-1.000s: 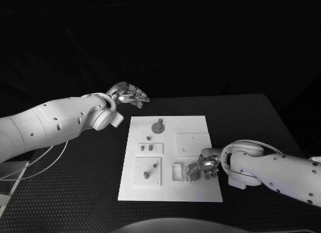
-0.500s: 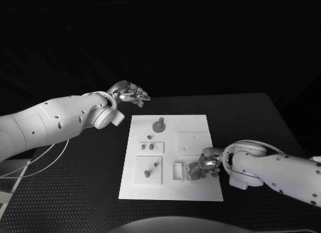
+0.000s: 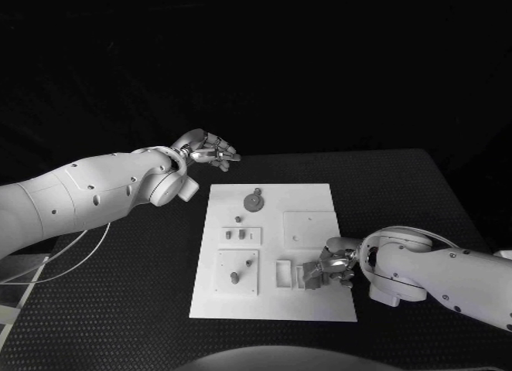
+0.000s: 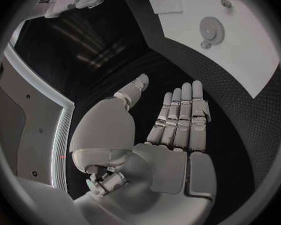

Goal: Assemble the parts on the task board

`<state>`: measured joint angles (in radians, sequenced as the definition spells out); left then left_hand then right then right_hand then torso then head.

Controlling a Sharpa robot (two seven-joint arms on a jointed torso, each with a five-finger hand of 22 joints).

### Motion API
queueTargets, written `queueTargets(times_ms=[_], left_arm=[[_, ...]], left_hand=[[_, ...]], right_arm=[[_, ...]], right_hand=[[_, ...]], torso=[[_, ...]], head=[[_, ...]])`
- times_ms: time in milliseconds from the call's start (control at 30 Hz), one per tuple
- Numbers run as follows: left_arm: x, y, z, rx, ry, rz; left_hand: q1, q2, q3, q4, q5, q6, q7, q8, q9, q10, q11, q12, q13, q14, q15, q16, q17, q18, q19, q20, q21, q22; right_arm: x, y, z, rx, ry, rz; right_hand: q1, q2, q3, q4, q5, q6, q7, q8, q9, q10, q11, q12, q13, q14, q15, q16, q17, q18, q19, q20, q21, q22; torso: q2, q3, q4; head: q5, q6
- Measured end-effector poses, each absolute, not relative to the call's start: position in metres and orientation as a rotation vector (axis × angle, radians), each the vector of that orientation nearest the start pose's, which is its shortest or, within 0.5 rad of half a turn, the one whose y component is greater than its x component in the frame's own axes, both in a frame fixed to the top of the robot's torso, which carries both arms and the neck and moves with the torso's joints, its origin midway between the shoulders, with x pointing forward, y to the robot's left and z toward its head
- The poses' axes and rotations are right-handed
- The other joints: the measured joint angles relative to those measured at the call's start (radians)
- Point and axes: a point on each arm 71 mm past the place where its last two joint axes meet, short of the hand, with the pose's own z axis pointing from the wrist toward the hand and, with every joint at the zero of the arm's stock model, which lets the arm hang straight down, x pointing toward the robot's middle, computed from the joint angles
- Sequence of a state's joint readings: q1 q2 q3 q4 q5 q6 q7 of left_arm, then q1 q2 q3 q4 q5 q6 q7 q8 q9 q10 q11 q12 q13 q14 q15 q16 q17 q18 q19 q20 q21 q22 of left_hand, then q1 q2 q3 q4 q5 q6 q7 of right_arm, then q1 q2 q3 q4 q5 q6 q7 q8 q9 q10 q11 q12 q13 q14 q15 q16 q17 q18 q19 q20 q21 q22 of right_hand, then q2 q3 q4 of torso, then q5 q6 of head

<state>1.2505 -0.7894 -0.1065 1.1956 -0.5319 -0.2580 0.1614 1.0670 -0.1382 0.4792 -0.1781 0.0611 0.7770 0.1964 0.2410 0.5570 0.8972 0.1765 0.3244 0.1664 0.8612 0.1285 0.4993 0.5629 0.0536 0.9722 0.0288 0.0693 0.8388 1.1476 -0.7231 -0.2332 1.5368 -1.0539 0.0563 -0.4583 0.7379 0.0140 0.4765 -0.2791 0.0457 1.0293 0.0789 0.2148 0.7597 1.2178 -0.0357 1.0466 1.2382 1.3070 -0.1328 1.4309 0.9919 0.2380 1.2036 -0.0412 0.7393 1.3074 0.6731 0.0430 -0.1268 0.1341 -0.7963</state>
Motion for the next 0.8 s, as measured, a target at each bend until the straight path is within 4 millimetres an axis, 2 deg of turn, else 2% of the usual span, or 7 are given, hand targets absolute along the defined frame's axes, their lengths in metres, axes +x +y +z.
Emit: queueTargets(times_ms=[300, 433, 800], left_arm=[[0.541, 0.281, -0.200, -0.701, 1.668, -0.985], [0.541, 0.281, -0.201, -0.702, 1.669, -0.986], [0.540, 0.281, -0.200, -0.702, 1.670, -0.985]], left_hand=[[0.000, 0.000, 0.000, 0.000, 0.000, -0.004, 0.004, 0.000, -0.001, -0.004, 0.004, 0.000, -0.002, 0.000, 0.000, 0.000, 0.002, -0.001, 0.000, 0.000, 0.000, 0.000], [0.000, 0.000, 0.000, 0.000, 0.000, -0.004, 0.004, 0.000, -0.001, -0.004, 0.004, 0.000, -0.003, 0.000, 0.000, 0.000, 0.003, -0.001, 0.000, 0.000, 0.000, 0.000], [0.000, 0.000, 0.000, 0.000, 0.000, -0.004, 0.004, 0.000, -0.002, -0.004, 0.004, 0.000, -0.003, 0.000, 0.000, 0.000, 0.004, 0.001, 0.000, 0.000, 0.000, -0.001]], right_arm=[[0.422, -0.159, -0.293, 0.117, 2.495, 0.539], [0.422, -0.156, -0.289, 0.158, 2.506, 0.564], [0.420, -0.134, -0.291, 0.210, 2.560, 0.624]], right_hand=[[0.005, 0.005, 0.000, 0.000, 0.000, 0.000, 0.000, 0.003, 0.000, 0.000, 0.000, 0.000, -0.001, 0.002, -0.002, 0.000, -0.002, 0.000, 0.000, 0.000, 0.000, 0.000], [0.005, 0.005, 0.000, 0.000, 0.000, 0.000, 0.000, 0.003, 0.002, 0.000, 0.000, 0.000, -0.001, 0.002, -0.002, 0.000, -0.002, 0.000, 0.000, 0.000, 0.000, 0.000], [0.000, 0.013, -0.004, -0.004, -0.003, -0.001, -0.001, 0.003, 0.002, 0.000, 0.000, 0.004, -0.004, 0.002, -0.002, 0.000, -0.005, 0.000, 0.000, 0.001, 0.000, 0.000]], torso=[[0.000, -0.0001, 0.0004], [0.000, -0.0012, 0.0005], [0.001, -0.0019, 0.0011]], head=[[0.002, 0.000], [0.003, -0.002], [0.008, -0.007]])
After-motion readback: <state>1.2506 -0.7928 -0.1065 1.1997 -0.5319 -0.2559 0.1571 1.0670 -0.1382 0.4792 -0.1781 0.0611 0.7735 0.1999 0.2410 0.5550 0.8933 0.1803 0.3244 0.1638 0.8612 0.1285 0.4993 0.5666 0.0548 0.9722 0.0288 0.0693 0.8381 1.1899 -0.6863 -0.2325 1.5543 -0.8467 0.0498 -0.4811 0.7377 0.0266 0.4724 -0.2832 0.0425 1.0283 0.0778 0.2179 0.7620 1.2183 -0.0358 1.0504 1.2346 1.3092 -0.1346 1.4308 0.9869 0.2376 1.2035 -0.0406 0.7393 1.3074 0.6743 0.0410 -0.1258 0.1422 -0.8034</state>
